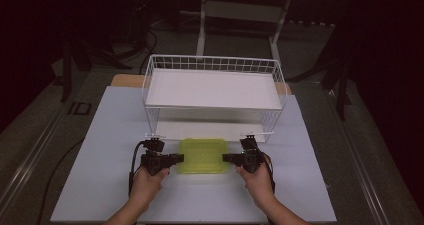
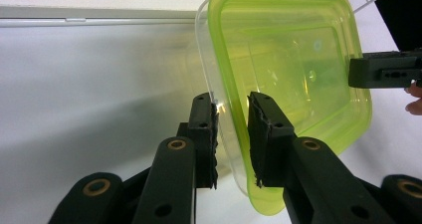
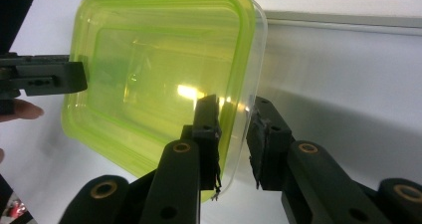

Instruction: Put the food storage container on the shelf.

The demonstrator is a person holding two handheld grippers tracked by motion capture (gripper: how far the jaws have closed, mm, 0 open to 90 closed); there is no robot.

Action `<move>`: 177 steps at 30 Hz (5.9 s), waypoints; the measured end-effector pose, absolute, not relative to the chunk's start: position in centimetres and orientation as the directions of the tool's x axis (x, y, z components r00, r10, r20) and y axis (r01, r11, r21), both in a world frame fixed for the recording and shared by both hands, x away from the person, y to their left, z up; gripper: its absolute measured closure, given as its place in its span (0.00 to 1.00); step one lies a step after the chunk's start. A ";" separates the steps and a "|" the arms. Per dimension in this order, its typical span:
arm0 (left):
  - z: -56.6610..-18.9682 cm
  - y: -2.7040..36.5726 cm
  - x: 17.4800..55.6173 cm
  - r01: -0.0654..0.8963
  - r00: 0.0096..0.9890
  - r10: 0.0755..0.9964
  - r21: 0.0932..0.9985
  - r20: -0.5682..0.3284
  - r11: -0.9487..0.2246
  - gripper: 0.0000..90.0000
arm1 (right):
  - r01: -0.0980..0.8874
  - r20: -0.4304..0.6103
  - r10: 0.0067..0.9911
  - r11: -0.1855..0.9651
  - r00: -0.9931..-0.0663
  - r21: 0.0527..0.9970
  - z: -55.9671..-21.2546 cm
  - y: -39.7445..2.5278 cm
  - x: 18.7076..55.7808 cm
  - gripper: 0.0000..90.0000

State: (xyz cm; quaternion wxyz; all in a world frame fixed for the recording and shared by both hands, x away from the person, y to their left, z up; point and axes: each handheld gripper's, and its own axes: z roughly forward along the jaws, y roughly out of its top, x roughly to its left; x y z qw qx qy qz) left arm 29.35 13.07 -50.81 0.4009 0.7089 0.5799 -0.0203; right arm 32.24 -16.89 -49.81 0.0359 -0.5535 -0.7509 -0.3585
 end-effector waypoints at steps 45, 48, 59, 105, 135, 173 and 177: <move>-51.2 10.6 35.2 0.731 0.395 0.791 0.682 -0.467 0.037 0.88 | 0.823 0.431 0.851 0.002 -0.300 0.568 -49.2 -18.8 36.9 0.87; -51.5 10.9 35.5 0.722 0.408 0.779 0.691 -0.477 0.045 0.88 | 0.819 0.426 0.854 -0.001 -0.297 0.573 -49.3 -18.6 37.1 0.87; -51.7 10.8 36.2 0.663 0.446 0.785 0.748 -0.430 0.033 0.80 | 0.791 0.437 0.848 -0.035 -0.299 0.611 -49.4 -18.7 37.8 0.84; -50.0 14.4 30.1 0.556 0.615 0.683 0.831 -0.395 -0.021 0.25 | 0.700 0.308 0.808 0.172 -0.503 0.693 -48.8 -16.0 32.3 1.00; -51.4 13.9 28.2 0.467 0.629 0.733 0.880 -0.261 -0.088 0.01 | 0.714 0.278 0.838 0.176 -0.470 0.677 -52.4 -11.5 36.3 1.00; -52.0 13.6 28.0 0.472 0.628 0.737 0.876 -0.251 -0.103 0.01 | 0.800 0.352 0.879 0.054 -0.322 0.597 -51.7 -10.6 40.2 1.00; -52.0 13.7 28.0 0.463 0.630 0.736 0.881 -0.247 -0.101 0.01 | 0.684 0.256 0.857 0.143 -0.447 0.715 -52.3 -11.1 40.6 0.99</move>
